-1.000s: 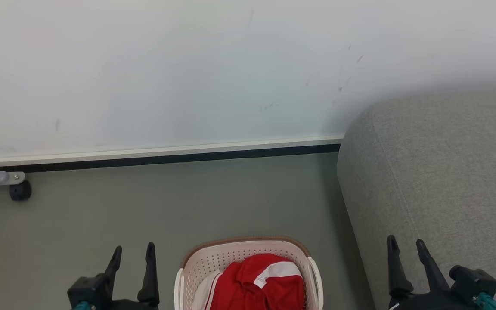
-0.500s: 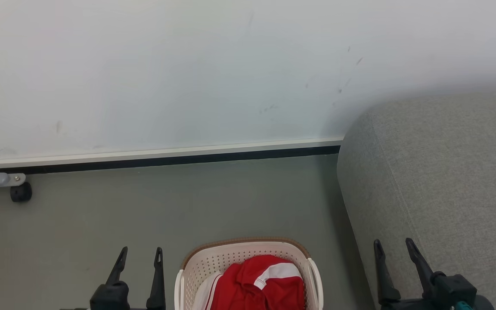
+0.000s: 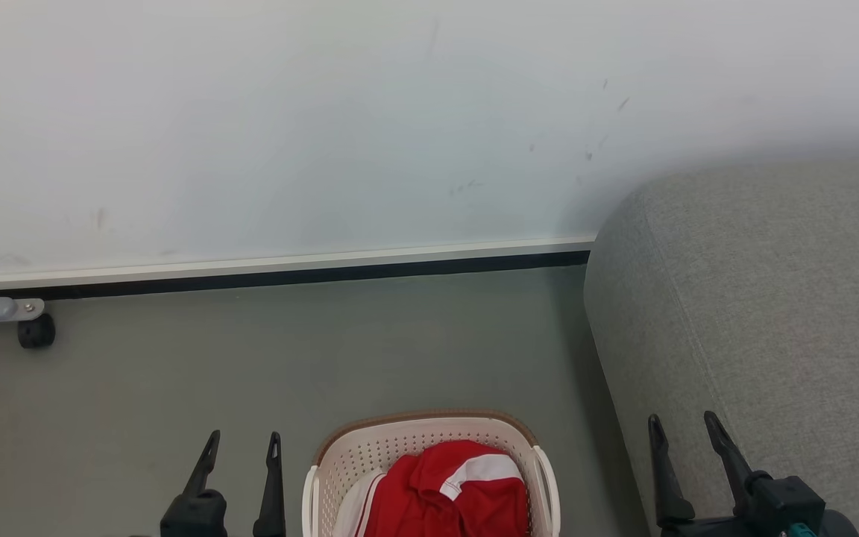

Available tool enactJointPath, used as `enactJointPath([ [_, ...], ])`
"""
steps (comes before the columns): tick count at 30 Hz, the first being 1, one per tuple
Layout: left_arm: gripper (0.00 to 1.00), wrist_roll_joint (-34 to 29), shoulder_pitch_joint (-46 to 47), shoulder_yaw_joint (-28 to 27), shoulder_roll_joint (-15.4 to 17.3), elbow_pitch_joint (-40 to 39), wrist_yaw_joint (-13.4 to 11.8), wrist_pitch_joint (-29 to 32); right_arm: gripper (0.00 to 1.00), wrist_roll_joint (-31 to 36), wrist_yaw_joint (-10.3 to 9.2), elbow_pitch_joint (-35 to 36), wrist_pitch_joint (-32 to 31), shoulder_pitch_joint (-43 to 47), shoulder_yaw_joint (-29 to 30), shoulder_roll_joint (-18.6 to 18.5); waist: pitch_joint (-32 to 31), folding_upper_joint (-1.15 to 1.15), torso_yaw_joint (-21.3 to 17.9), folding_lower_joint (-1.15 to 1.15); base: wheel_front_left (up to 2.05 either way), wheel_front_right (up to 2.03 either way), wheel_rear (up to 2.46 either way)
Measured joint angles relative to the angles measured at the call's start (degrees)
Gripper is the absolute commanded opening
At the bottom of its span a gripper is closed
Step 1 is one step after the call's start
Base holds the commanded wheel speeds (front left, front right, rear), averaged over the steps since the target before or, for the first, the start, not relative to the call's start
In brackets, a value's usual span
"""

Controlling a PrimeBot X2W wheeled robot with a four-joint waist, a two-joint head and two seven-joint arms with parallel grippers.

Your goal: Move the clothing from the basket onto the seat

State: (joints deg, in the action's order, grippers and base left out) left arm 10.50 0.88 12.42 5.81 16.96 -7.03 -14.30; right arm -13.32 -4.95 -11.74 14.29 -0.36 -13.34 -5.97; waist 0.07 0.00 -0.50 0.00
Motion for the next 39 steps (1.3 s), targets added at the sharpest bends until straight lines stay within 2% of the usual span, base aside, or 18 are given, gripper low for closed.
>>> enactJointPath([
  [21,1.00,-0.64,0.02,-0.47,-0.12,-0.58,0.52,0.00,1.00,1.13,0.49,0.89,0.00,0.35,0.97,0.15,2.20,0.00,-0.07,0.00,0.00,0.00,0.00],
  [31,1.00,-2.18,2.49,1.07,0.11,-1.30,2.05,-0.01,1.00,1.82,0.49,3.82,0.01,-0.57,1.66,0.23,7.11,0.00,-0.21,0.00,0.00,0.00,0.00],
  [39,1.00,-4.11,6.60,3.45,0.08,1.70,3.50,-0.01,1.00,2.40,0.49,5.72,0.01,-3.45,2.22,0.29,13.06,0.01,-1.18,0.01,0.00,0.00,0.00],
])
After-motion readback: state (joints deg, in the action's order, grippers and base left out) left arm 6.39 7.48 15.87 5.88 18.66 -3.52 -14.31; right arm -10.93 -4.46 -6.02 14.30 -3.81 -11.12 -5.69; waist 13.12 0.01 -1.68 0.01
